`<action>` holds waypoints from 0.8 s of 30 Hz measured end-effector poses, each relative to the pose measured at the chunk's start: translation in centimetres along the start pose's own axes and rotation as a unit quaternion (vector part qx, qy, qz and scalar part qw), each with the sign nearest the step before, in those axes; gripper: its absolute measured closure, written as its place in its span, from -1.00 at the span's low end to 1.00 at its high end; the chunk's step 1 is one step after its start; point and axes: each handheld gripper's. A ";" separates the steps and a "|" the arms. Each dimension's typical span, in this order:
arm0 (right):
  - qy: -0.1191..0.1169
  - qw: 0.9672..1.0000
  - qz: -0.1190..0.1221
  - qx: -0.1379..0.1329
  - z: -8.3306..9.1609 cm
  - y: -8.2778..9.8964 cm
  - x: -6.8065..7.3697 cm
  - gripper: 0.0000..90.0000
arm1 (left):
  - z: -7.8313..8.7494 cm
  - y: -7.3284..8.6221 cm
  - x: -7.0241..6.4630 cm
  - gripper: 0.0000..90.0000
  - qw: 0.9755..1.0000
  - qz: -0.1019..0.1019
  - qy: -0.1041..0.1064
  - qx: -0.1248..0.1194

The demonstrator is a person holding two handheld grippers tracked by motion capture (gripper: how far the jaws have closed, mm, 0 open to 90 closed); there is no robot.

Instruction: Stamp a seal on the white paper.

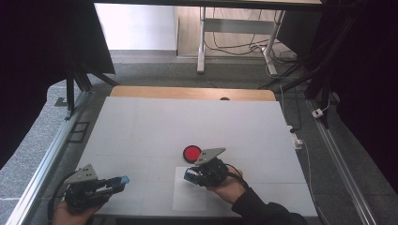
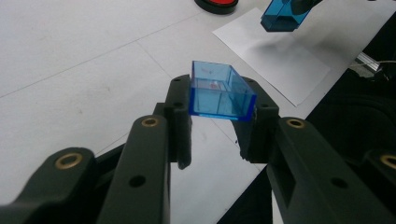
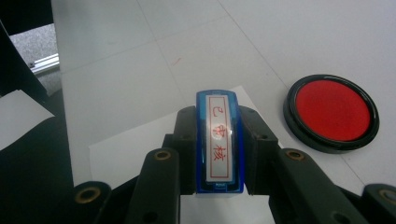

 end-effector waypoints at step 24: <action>0.016 0.999 0.014 0.034 -2.0 0.6 -0.2 0.59 | 0.0 0.0 0.0 0.50 1.000 -0.001 0.000 0.000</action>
Point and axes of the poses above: each handheld gripper's, and its own axes: z roughly backward along the jaws, y roughly out of its underside, x roughly to its left, and after that the axes turned 4 degrees about x, right-handed
